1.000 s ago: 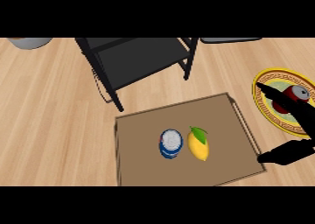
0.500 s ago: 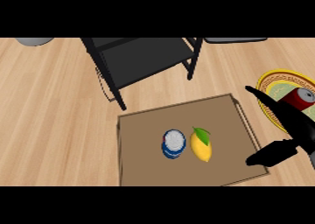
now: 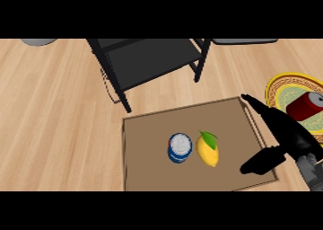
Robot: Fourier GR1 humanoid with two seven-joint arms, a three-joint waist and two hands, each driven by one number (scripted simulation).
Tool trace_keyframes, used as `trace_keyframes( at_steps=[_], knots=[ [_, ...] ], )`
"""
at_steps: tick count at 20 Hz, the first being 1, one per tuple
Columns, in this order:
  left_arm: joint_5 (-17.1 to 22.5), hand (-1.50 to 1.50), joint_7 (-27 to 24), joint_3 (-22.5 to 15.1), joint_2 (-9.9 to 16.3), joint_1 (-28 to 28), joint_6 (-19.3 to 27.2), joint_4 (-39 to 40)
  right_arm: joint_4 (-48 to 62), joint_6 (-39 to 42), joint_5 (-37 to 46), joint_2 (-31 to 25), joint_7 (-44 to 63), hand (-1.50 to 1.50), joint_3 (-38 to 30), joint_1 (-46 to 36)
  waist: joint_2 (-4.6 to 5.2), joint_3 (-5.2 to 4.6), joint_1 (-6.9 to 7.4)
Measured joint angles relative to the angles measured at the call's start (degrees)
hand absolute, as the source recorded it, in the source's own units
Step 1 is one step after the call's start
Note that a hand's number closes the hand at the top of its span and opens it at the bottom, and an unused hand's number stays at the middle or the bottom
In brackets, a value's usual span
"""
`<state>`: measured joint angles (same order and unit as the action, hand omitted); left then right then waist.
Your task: Pick the lemon from the tray and place it in the tiered shelf
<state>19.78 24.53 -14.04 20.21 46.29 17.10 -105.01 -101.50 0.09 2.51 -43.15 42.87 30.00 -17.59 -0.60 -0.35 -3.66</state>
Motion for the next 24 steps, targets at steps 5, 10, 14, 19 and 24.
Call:
trace_keyframes(
  at_steps=[5, 10, 14, 19, 24],
  knots=[
    [-0.15, 0.0, -0.34, -0.62, 0.18, -0.35, 0.42, 0.56, -0.47, -1.21, 3.47, 1.71, 4.98, -1.5, 2.62, -0.94, 0.0, 0.15, -0.02],
    [-0.38, 0.0, -0.93, -1.15, 0.31, -0.77, 1.01, 1.11, -0.98, -2.5, 6.21, 4.26, 8.81, -1.5, 4.87, -1.87, 0.04, 0.29, 0.04],
    [-0.02, 0.0, -0.79, -1.31, 0.43, -0.94, 1.66, 1.11, -0.78, -3.17, 8.63, 5.86, 11.0, -1.5, 6.69, -2.2, 0.1, 0.34, -0.01],
    [0.49, 0.0, -0.85, -1.56, 0.57, -1.26, 2.23, 1.31, 0.98, -3.76, 12.11, 7.25, 12.49, -1.5, 8.52, -2.48, 0.21, 0.4, -0.06],
    [1.41, 0.0, -0.7, -1.49, 1.0, -1.78, 2.56, 0.94, 3.13, -4.46, 15.38, 9.11, 13.18, -1.5, 9.83, -3.05, 0.34, 0.47, 0.27]
  ],
)
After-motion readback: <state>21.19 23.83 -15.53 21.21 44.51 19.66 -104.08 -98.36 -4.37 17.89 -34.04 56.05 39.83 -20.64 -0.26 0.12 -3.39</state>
